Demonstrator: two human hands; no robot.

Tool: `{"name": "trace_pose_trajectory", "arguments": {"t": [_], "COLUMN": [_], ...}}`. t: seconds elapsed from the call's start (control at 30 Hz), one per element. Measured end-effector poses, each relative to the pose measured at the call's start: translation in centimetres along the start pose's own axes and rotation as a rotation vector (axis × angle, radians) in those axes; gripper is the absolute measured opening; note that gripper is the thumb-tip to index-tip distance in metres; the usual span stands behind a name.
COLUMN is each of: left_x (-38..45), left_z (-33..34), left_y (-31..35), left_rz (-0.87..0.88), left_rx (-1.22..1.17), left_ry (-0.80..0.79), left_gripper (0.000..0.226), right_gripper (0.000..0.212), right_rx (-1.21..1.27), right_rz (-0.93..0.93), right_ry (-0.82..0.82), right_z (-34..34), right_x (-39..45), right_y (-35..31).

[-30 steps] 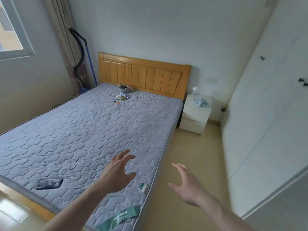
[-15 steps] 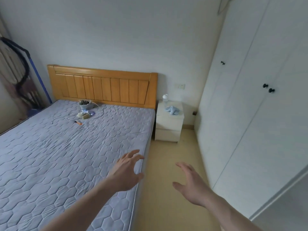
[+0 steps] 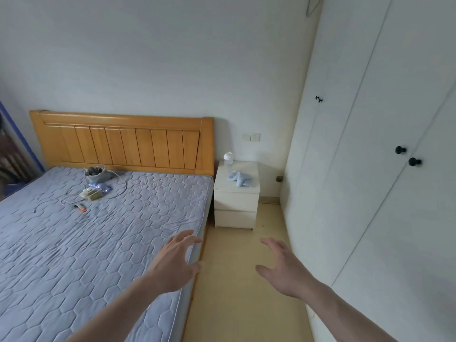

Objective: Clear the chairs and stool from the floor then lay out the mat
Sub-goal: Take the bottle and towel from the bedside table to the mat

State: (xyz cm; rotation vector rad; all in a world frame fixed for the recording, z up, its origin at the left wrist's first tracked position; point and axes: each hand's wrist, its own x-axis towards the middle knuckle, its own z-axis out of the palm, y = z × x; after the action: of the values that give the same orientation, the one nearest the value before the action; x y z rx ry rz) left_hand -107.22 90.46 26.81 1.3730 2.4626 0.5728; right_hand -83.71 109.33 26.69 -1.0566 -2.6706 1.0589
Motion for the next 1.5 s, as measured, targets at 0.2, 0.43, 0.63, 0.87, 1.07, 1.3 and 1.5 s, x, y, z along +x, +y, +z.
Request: {"name": "trace_pose_trajectory", "arguments": {"t": [0.2,0.43,0.63,0.87,1.07,1.3,1.5], "left_x": [6.6,18.8,29.4,42.9,52.7,66.3,76.0], "left_z": [-0.2,-1.5,-2.8,-4.3,-3.4,-1.1,0.2], "left_y": [-3.0,-8.0,-12.1,-13.4,-11.4,-10.3,-10.4], "left_rz": [-0.095,-0.11,-0.093,0.008,0.062,0.013,-0.099], "left_rx": [-0.034,-0.077,-0.067,-0.003,0.021,0.02,0.014], "left_ry": [0.012,0.016,-0.029,-0.106,-0.167,-0.21,-0.211], "left_gripper": [0.06,0.063,0.065,0.068,0.069,0.068,0.063], "right_gripper": [0.071,0.071,0.069,0.067,0.07,0.069,0.069], "right_rx": [-0.032,-0.062,-0.088,-0.012,0.023,0.053,0.044], "right_rz": [-0.057,-0.059,0.037,0.114,0.176,0.178,0.16], "right_ry": [-0.062,-0.067,-0.049,0.0,-0.006,-0.021,-0.107], "right_z": [-1.4,-2.3,-3.5,-4.2,-6.2,-10.1,-13.6], "right_x": [8.1,20.5,29.8,39.2,47.1,59.8,71.1], "right_y": [-0.5,-1.5,-1.7,-0.6,1.9,6.7,11.4]}}
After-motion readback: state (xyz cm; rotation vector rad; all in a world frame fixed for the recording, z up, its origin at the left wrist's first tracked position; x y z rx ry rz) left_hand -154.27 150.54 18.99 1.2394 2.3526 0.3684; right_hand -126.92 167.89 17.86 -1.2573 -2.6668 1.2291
